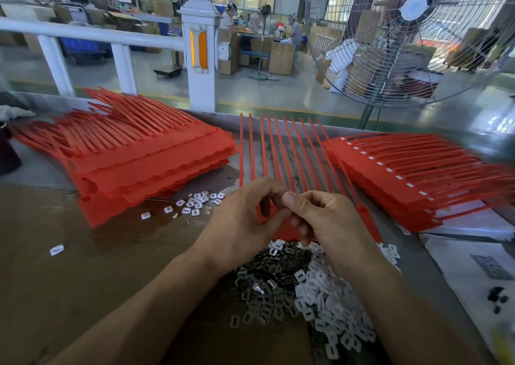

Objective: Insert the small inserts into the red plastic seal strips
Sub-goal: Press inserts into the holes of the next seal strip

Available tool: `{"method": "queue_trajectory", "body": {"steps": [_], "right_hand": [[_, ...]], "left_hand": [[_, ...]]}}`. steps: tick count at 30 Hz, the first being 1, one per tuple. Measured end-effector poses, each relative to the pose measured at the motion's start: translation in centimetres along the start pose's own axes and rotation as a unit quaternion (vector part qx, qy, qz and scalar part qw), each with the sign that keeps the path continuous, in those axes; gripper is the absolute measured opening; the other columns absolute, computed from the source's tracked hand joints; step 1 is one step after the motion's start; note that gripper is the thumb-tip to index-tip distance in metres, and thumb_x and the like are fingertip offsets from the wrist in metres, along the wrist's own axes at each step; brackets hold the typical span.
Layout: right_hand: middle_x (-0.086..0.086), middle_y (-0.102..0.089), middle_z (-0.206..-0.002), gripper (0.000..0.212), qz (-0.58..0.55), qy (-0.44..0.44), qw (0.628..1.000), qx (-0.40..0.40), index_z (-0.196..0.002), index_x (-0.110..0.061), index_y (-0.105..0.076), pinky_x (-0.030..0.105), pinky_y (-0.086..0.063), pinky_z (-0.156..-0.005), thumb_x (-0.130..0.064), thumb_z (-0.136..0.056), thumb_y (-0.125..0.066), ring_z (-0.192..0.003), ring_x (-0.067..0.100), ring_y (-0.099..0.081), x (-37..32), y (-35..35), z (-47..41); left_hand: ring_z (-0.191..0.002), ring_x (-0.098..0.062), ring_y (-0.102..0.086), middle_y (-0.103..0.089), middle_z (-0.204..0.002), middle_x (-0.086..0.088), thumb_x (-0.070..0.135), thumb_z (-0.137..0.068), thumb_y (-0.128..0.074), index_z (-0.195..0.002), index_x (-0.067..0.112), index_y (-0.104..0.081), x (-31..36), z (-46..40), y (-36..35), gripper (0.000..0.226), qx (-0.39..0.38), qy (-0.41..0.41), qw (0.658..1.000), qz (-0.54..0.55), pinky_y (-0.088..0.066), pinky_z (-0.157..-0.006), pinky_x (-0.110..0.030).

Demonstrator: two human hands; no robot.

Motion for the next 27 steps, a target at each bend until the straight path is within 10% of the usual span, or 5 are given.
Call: {"method": "queue_trajectory", "body": {"steps": [10,27], "right_hand": [[0.001,-0.073,-0.078,0.014,0.004,0.003,1.000,-0.029,-0.089,-0.023,-0.079,0.024,-0.052,-0.062,-0.031,-0.097,-0.071,-0.066,0.011,-0.060,0.0,0.2,-0.2],[-0.006,-0.077,-0.085,0.023,0.076,0.031,0.996,0.032,-0.090,-0.026,-0.078,0.018,-0.050,-0.070,-0.041,-0.100,-0.064,-0.069,-0.002,-0.064,0.0,0.5,-0.2]], "left_hand": [[-0.077,-0.012,-0.060,-0.065,-0.087,0.013,0.023,-0.090,-0.074,-0.093,0.033,-0.063,-0.3,-0.2,0.3,0.016,0.024,0.000,0.999,-0.034,-0.039,-0.064,-0.009],[-0.087,-0.002,-0.055,-0.063,-0.091,0.017,0.028,-0.090,-0.069,-0.094,0.030,-0.067,-0.4,-0.6,2.2,0.005,0.046,-0.004,0.980,-0.195,-0.044,-0.086,-0.036]]}}
Point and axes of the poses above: each hand's wrist, its own z-axis away from the middle knuckle, its own y-axis out of the back of the hand, x = y × z, the point moved 3 cm from there along -z, towards the middle knuckle
